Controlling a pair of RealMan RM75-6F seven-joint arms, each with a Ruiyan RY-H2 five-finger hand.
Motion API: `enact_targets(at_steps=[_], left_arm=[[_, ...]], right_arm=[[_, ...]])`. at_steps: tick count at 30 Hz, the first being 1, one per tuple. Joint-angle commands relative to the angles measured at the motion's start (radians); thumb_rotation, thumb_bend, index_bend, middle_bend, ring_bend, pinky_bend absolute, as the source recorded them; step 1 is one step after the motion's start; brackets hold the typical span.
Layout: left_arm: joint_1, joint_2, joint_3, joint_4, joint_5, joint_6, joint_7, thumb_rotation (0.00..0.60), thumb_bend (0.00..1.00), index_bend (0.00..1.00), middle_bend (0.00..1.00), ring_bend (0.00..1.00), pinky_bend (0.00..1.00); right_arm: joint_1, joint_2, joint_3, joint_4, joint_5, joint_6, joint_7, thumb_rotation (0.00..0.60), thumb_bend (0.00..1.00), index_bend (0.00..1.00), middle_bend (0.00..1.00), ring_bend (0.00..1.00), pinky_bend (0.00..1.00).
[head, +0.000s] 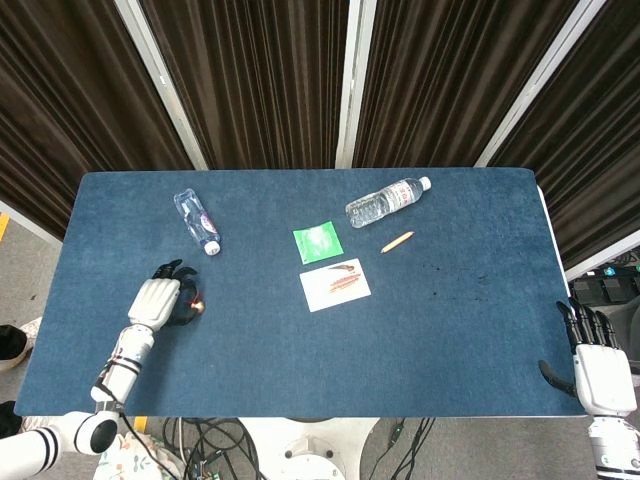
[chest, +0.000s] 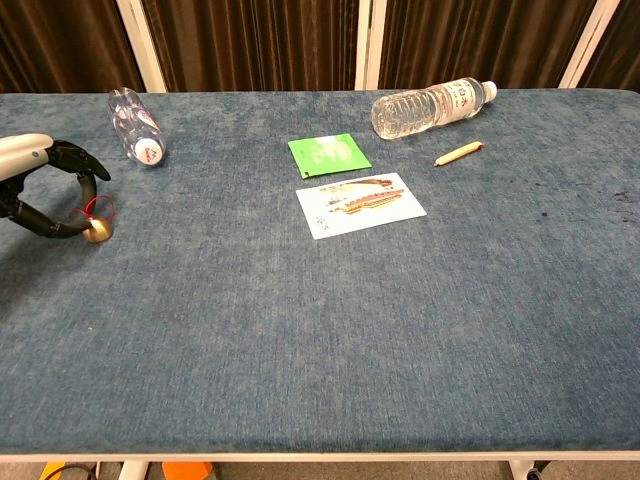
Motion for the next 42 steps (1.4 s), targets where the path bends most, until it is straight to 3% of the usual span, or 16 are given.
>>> enact_targets(at_steps=[1,30,42], left_arm=[[-0.001,0.002,-0.002,-0.003,-0.001,0.001,0.000,0.600,0.33,0.55,0.21,0.03,0.11],[-0.014,-0.001,0.001,-0.004,-0.020,-0.007,0.025,0.600,0.37,0.59,0.22,0.03,0.11],[0.000,0.046,-0.008,-0.073,-0.003,0.027,-0.004,0.600,0.37,0.61,0.23,0.03,0.11]], right_arm=[[0.000,0.000,0.000,0.000,0.001,0.000,0.000,0.600,0.16,0.00,0.00,0.00,0.00],[-0.002,-0.007,0.000,0.017,0.006,-0.003,0.014,0.600,0.16,0.00,0.00,0.00,0.00],[-0.003,-0.006,0.001,0.016,0.006,0.000,0.014,0.600,0.16,0.00,0.00,0.00,0.00]])
